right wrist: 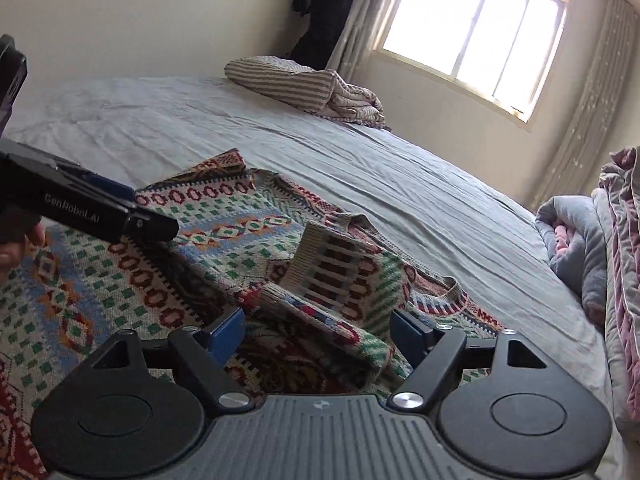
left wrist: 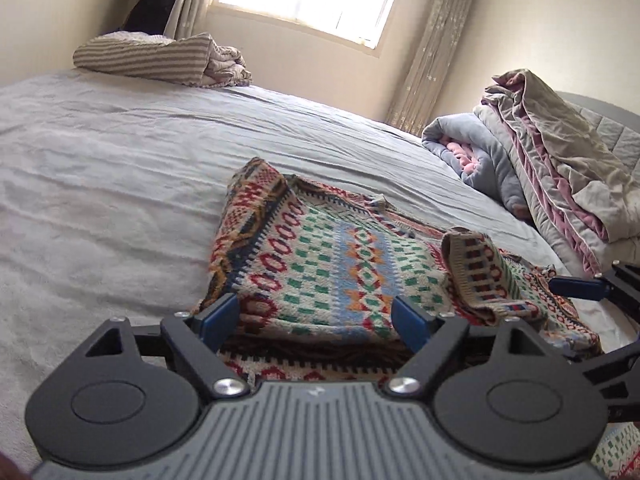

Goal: Fold small clothes

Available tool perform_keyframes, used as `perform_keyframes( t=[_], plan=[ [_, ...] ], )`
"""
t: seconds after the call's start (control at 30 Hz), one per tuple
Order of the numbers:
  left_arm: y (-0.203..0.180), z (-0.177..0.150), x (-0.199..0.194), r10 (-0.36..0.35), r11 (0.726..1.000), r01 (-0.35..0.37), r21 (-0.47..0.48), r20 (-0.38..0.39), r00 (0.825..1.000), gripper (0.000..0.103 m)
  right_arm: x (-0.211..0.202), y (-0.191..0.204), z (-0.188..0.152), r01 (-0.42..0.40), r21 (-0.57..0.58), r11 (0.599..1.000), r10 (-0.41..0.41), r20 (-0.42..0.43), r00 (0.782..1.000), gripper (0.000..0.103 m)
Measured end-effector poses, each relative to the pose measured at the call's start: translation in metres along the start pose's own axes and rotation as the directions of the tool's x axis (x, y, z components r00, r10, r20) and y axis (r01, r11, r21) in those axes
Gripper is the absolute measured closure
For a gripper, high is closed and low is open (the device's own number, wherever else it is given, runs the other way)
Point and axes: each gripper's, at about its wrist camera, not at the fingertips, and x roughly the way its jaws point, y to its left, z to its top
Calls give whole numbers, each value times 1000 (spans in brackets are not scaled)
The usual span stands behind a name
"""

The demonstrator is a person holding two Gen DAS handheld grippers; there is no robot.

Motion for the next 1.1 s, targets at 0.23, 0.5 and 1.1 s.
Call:
perform_keyframes(
  t=[0.23, 0.5, 1.1],
  plan=[
    [-3, -5, 6, 0, 1000, 0, 13, -4, 1000, 21, 18, 2, 10, -75, -97, 992, 69, -64, 996, 84],
    [-1, -7, 5, -8, 1000, 8, 3, -6, 1000, 21, -4, -73, -15, 32, 378, 925, -39, 12, 999, 103],
    [-6, -5, 1, 12, 1000, -12, 8, 23, 1000, 21, -11, -138, -93, 80, 778, 623, -62, -53, 997, 35]
  ],
)
